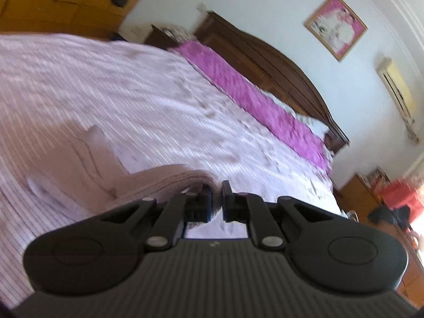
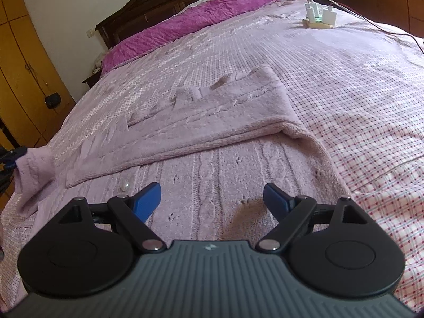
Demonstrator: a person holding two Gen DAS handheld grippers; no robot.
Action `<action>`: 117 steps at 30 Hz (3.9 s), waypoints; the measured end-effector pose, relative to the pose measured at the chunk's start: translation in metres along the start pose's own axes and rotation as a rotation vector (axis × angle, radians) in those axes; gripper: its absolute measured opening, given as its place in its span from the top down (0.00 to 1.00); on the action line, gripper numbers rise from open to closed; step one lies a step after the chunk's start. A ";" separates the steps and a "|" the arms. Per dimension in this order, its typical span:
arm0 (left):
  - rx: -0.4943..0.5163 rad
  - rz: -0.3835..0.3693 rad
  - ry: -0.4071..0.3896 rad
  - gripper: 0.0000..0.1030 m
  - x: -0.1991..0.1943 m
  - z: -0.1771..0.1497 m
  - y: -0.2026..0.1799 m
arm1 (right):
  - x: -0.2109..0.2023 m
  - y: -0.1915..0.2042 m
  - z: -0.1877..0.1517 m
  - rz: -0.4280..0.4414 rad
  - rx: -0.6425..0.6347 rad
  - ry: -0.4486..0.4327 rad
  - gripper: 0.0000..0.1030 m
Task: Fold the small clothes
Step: 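Lay the sleeve on the cardigan body and open the left gripper, then move the right gripper to the folded sleeve cuff and close on it, then lift the held sleeve with the right gripper and fold it over the body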
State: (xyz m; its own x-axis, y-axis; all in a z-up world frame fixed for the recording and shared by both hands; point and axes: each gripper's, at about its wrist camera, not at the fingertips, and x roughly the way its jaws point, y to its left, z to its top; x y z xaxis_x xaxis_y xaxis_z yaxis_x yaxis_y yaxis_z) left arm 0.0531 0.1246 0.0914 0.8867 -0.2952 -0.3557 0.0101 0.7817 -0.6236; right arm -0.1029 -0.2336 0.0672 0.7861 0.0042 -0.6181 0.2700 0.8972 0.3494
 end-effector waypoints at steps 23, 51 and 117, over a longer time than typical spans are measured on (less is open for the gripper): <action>0.329 0.177 0.386 0.55 0.011 -0.069 -0.031 | 0.006 0.004 -0.001 0.041 0.004 0.022 0.13; 0.326 0.291 0.370 0.55 -0.035 -0.046 0.016 | 0.067 0.153 0.007 0.292 -0.095 0.190 0.14; 0.393 0.274 0.352 0.55 0.007 -0.055 0.017 | 0.069 0.055 0.121 0.090 -0.187 0.000 0.86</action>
State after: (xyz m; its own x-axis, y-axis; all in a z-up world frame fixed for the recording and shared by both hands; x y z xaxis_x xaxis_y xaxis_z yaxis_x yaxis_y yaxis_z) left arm 0.0338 0.1057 0.0400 0.6749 -0.1660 -0.7190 0.0323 0.9801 -0.1960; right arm 0.0333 -0.2379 0.1294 0.8021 0.0887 -0.5906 0.0901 0.9596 0.2664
